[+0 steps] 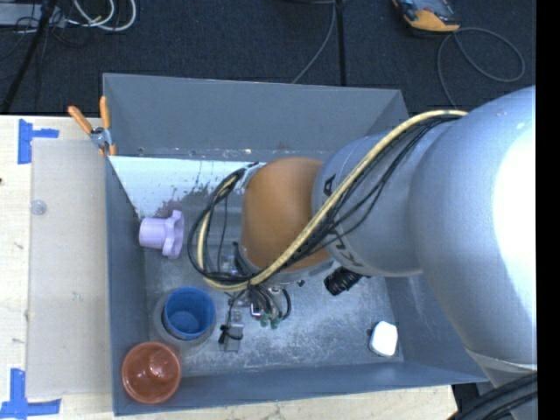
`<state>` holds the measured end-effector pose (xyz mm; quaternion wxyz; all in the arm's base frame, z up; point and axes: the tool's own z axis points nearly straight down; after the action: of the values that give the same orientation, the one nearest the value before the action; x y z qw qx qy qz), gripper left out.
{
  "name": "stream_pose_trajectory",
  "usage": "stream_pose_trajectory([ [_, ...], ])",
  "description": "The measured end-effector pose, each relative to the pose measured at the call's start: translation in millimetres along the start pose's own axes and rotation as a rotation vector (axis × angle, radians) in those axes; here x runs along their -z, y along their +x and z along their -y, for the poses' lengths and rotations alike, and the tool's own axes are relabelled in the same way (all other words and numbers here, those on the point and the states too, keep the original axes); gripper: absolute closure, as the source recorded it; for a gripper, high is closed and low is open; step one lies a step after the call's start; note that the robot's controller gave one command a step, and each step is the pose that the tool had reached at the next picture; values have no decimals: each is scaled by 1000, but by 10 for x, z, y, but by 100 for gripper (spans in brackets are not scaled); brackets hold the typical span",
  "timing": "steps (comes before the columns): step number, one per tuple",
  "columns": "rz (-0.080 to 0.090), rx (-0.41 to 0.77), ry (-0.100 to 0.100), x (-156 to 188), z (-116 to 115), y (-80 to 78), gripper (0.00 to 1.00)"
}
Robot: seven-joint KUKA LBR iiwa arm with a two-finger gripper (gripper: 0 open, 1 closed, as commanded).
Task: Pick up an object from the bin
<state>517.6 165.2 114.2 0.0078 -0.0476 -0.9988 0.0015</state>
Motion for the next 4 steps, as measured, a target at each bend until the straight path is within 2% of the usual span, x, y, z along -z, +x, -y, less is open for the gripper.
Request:
stream_pose_trajectory([
  [1, 14, -147, -7, -14, -176, -145, 0],
  [2, 4, -244, -1, -161, -248, -47, 0],
  [3, 11, 43, -2, -27, -461, 22, 0],
  [4, 1, -299, 4, 131, -733, -68, 100],
])
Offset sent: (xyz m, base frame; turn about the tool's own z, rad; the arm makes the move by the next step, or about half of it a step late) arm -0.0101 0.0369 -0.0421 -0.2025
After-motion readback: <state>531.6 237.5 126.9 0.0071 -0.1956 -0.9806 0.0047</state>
